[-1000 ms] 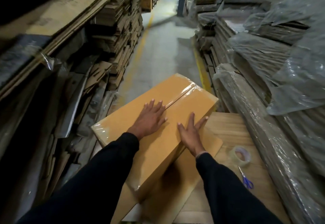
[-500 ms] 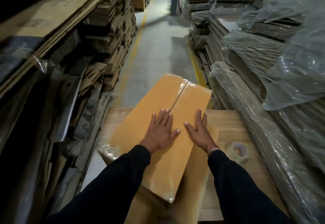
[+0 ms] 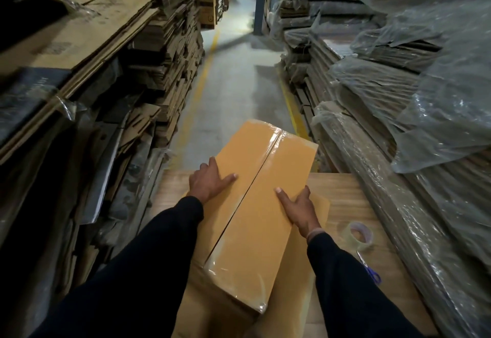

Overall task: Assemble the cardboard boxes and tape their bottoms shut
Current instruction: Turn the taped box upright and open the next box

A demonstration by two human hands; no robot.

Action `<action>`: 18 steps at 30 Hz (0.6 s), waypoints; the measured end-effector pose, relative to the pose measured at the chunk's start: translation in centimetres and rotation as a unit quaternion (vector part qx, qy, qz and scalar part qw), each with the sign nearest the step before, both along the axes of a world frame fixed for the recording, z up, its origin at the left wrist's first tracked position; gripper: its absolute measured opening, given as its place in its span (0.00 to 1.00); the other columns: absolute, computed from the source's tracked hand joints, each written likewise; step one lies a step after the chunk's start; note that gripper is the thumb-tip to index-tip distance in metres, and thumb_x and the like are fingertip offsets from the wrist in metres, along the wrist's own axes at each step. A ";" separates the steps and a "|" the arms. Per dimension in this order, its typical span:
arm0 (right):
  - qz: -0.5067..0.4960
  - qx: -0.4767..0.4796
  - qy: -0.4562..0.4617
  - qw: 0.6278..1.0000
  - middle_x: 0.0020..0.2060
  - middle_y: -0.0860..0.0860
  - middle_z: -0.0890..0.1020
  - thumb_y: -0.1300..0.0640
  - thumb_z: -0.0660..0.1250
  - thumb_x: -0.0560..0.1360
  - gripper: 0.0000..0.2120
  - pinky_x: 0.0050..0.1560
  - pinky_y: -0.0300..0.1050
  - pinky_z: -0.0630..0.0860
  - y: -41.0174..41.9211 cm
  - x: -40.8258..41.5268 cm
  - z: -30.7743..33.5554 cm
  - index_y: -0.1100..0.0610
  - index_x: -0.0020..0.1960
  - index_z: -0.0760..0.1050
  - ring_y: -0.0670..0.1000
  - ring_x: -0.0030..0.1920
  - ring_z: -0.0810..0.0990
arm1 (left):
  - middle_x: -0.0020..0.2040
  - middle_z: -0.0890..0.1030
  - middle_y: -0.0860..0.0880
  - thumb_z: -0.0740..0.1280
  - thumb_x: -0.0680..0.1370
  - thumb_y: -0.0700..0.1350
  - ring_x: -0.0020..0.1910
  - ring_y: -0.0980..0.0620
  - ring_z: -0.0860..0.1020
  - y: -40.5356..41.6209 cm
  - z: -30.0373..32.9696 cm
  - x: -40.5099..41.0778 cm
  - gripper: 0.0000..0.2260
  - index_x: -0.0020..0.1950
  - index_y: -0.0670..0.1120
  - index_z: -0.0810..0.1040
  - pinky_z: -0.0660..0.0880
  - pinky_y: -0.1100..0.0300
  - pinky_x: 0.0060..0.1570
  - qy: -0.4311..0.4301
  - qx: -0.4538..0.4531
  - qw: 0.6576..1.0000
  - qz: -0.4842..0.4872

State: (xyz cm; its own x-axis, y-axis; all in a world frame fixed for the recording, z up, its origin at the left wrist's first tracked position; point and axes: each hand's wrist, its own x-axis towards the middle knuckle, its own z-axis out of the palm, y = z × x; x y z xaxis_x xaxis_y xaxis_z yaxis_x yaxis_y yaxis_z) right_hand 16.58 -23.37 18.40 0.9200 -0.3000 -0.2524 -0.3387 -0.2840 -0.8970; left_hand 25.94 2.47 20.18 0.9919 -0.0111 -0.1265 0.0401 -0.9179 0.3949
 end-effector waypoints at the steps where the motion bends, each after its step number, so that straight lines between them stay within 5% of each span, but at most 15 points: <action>1: -0.010 0.009 -0.006 1.000 0.69 0.53 0.77 0.39 0.73 0.78 0.43 0.63 0.49 0.73 0.0 0.0 0.1 0.55 0.81 0.54 0.54 0.62 0.77 | 0.66 0.77 0.38 0.65 0.76 0.73 0.62 0.36 0.78 -0.2 0.3 -0.2 0.38 0.71 0.44 0.66 0.74 0.46 0.58 -0.018 -0.006 1.000 0.005; 6: 0.004 0.009 -0.091 0.996 0.69 0.49 0.78 0.38 0.74 0.76 0.43 0.69 0.54 0.75 -0.5 1.1 2.7 0.49 0.82 0.56 0.55 0.68 0.78 | 0.64 0.78 0.39 0.67 0.76 0.71 0.62 0.38 0.78 -0.2 4.4 -0.9 0.37 0.72 0.44 0.67 0.72 0.45 0.60 -0.148 -0.029 0.988 0.037; 12: 0.030 -0.023 -0.252 0.967 0.75 0.42 0.69 0.44 0.76 0.78 0.48 0.74 0.48 0.65 -0.9 4.0 10.5 0.43 0.85 0.46 0.46 0.74 0.68 | 0.79 0.65 0.40 0.70 0.76 0.69 0.75 0.39 0.67 -0.5 9.6 -1.0 0.49 0.85 0.46 0.51 0.66 0.43 0.72 -0.258 -0.183 0.946 0.067; 18: 0.032 -0.081 -0.270 0.959 0.82 0.49 0.63 0.39 0.77 0.75 0.54 0.77 0.69 0.66 -1.6 5.6 11.4 0.34 0.84 0.39 0.55 0.80 0.66 | 0.76 0.61 0.52 0.76 0.75 0.63 0.76 0.44 0.65 -1.2 7.3 -1.5 0.45 0.82 0.53 0.53 0.71 0.40 0.73 -0.252 -0.350 0.900 0.068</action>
State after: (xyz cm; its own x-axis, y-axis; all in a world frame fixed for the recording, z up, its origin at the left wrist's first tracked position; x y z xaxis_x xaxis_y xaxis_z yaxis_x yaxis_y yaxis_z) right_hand 22.18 -24.95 29.81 0.9208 -0.2342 0.3118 0.1862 -0.4387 -0.8792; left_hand 24.42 1.30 27.49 0.9195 0.2125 0.3308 -0.2133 -0.4370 0.8738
